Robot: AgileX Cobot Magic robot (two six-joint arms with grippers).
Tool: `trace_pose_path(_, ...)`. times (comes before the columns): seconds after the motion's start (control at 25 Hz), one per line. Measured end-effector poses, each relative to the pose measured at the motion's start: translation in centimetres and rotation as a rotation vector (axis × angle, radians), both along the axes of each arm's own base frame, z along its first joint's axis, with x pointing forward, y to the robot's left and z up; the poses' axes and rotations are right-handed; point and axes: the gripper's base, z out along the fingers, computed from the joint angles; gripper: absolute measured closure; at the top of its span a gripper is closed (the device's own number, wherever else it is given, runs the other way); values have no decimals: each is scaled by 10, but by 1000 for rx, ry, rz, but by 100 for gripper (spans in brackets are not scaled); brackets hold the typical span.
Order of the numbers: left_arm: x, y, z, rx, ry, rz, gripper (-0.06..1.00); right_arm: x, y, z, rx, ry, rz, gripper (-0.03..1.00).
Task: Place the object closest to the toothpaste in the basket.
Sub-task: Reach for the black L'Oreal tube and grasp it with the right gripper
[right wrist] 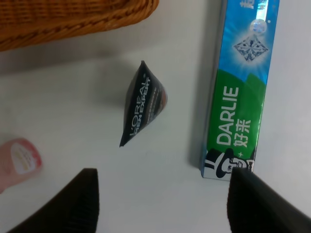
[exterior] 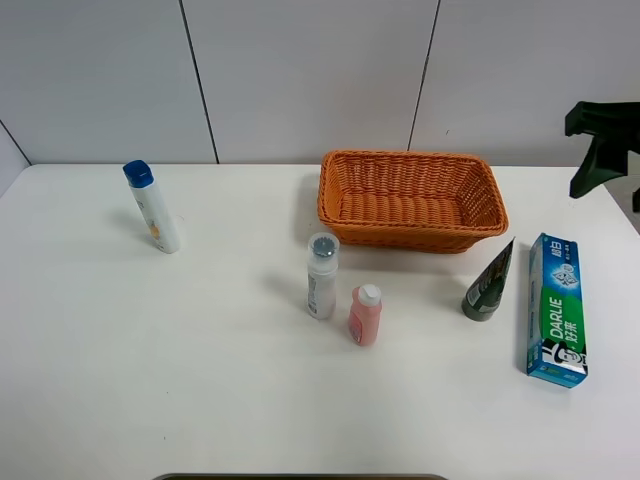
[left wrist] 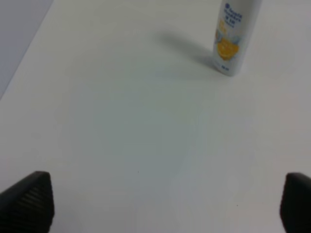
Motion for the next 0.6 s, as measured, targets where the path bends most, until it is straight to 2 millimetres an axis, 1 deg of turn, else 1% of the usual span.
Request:
trace_pose_path(0.08, 0, 0, 0, 0, 0, 0, 0, 12, 1, -10, -2, 42, -3, 37)
trace_pose_path(0.28, 0, 0, 0, 0, 0, 0, 0, 33, 3, -37, -4, 142, -25, 37)
trace_pose_path(0.6, 0, 0, 0, 2, 0, 1, 0, 52, 5, -69, -5, 258, -27, 37)
